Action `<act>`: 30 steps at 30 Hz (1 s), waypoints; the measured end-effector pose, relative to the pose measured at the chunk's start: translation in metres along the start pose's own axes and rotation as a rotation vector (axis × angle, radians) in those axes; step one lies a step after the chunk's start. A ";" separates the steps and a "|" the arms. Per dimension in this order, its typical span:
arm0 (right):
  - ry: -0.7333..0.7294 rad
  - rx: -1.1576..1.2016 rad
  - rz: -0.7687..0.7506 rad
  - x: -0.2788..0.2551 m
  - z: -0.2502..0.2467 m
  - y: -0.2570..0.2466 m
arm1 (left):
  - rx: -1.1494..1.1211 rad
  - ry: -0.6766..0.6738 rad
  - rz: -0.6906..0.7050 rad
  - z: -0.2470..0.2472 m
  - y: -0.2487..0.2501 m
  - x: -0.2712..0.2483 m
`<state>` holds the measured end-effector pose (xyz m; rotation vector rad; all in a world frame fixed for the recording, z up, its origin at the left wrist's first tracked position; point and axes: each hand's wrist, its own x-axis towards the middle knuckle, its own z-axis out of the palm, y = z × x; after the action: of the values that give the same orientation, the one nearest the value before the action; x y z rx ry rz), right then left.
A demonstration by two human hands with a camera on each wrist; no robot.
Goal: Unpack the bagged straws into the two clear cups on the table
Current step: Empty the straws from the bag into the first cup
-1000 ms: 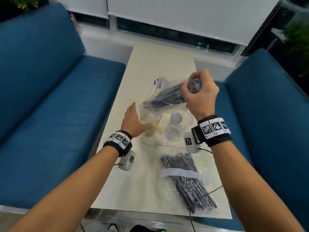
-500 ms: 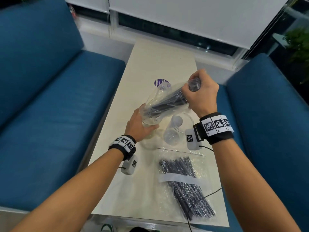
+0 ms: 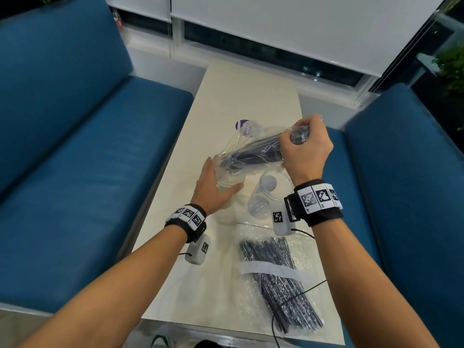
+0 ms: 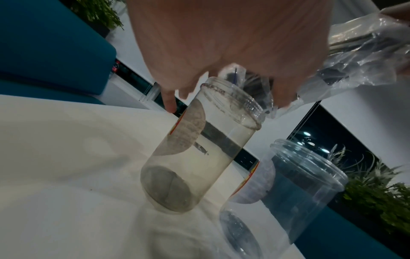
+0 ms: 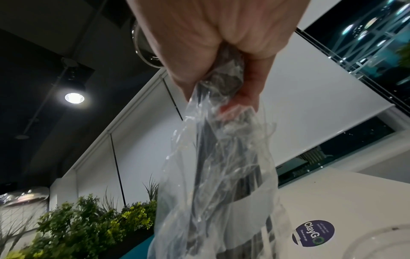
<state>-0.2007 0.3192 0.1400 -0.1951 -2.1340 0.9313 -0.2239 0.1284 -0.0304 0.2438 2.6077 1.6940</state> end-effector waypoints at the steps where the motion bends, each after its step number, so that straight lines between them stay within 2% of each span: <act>1: 0.014 0.000 0.016 0.001 -0.002 0.001 | -0.009 0.057 -0.002 0.000 0.003 -0.003; 4: 0.050 -0.008 0.035 0.004 -0.008 0.000 | 0.005 0.292 0.099 0.000 0.007 -0.010; 7: 0.062 -0.011 0.037 0.003 -0.011 -0.004 | 0.136 0.382 0.242 0.003 0.007 -0.014; 9: 0.071 0.000 0.052 0.001 -0.013 -0.006 | 0.148 0.364 0.271 0.004 0.008 -0.015; 12: 0.111 0.025 0.069 -0.002 -0.015 -0.012 | 0.096 0.307 0.197 0.002 0.015 -0.019; 15: 0.127 0.054 0.111 -0.004 -0.016 -0.018 | 0.075 0.272 0.188 -0.001 0.022 -0.022; 19: 0.148 0.088 0.202 -0.005 -0.025 -0.016 | -0.159 0.248 0.136 -0.013 0.031 -0.030; 22: 0.176 0.149 0.339 -0.009 -0.031 -0.011 | -0.611 0.240 -0.072 -0.023 0.043 -0.030; 23: 0.182 0.187 0.386 -0.012 -0.032 -0.009 | -0.761 0.211 -0.169 -0.027 0.047 -0.027; 25: 0.179 0.245 0.447 -0.020 -0.030 -0.008 | -0.903 0.110 -0.299 -0.033 0.058 -0.022; 30: 0.169 0.316 0.475 -0.039 -0.025 -0.008 | -1.230 -0.075 -0.384 -0.037 0.085 -0.027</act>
<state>-0.1550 0.3107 0.1321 -0.6145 -1.7840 1.4538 -0.1911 0.1245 0.0604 -0.2105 1.0462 2.5661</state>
